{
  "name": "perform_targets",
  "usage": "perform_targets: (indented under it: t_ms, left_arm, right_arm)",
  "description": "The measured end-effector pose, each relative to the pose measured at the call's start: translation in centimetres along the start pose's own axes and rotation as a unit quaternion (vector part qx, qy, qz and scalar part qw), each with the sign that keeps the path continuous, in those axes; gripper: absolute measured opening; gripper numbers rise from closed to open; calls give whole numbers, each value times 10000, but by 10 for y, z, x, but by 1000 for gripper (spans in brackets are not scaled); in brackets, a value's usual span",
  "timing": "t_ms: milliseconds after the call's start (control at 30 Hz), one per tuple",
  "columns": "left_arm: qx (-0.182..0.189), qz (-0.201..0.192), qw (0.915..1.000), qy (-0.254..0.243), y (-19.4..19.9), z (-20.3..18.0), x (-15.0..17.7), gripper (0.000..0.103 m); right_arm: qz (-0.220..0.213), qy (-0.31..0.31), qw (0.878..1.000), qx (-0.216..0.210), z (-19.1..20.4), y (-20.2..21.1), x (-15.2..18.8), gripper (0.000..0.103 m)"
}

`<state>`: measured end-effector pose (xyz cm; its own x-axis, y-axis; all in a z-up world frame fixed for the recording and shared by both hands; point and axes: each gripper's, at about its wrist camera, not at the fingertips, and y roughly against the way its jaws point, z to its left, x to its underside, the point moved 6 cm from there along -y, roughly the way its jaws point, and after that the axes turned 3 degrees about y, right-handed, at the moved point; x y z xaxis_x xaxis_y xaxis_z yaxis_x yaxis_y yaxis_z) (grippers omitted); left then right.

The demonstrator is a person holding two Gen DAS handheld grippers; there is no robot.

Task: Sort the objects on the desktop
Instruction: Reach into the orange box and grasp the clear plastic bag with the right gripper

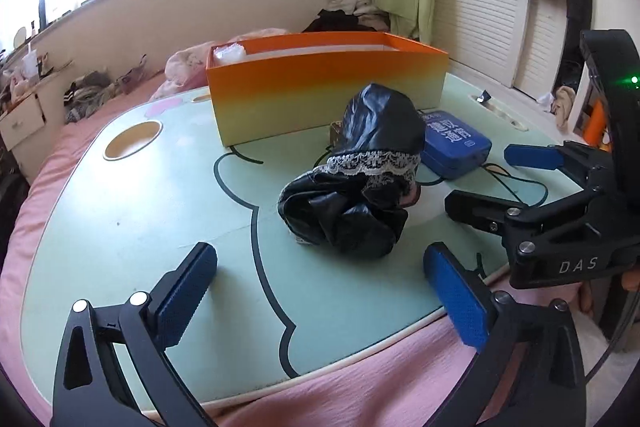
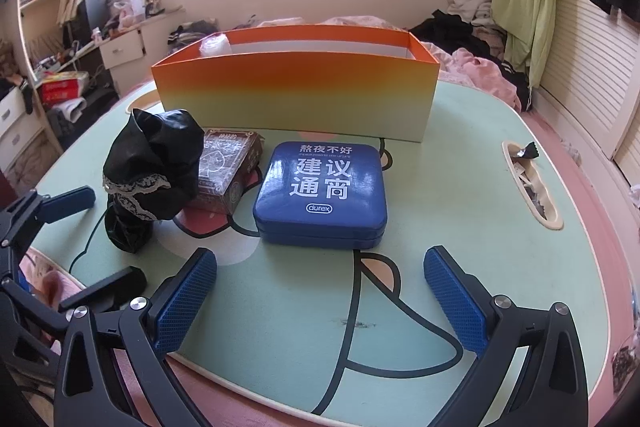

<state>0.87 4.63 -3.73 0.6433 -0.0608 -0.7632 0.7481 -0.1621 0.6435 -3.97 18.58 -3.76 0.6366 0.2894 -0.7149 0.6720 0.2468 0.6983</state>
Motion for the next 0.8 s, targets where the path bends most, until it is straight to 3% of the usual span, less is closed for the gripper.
perform_targets:
  t_ms: [233, 300, 367, 433, 467, 633, 733, 800]
  left_arm:
    - [-7, -22, 10000, -1, 1, 3, 5, 103]
    - [-5, -18, 10000, 5, -3, 2, 3, 103]
    - [-1, -20, 10000, 4, -5, 1, 3, 103]
    - [-1, -19, 10000, 7, -5, 1, 3, 103]
    - [-1, -19, 10000, 9, -5, 1, 3, 103]
    - [1, -20, 10000, 4, -5, 2, 3, 103]
    - [3, -20, 10000, 3, -4, 2, 3, 103]
    - [2, -18, 10000, 3, -4, 2, 3, 103]
  right_arm:
    - [-125, -80, 9998, -101, -1, 4, 1, 103]
    - [-240, -238, 9993, -175, -5, 9, 1, 96]
    - [-386, -418, 9982, -181, -11, 16, 1, 77]
    - [-503, -418, 9972, -353, -9, 24, -1, 41]
    - [-583, -340, 9965, -493, -6, 30, -6, 31]
    - [-810, -398, 9888, -1185, 5, 50, -66, 32]
    - [-438, -576, 9797, -1870, 17, 32, -119, 50]
    - [10, -745, 9701, -2310, 31, 6, -150, 50]
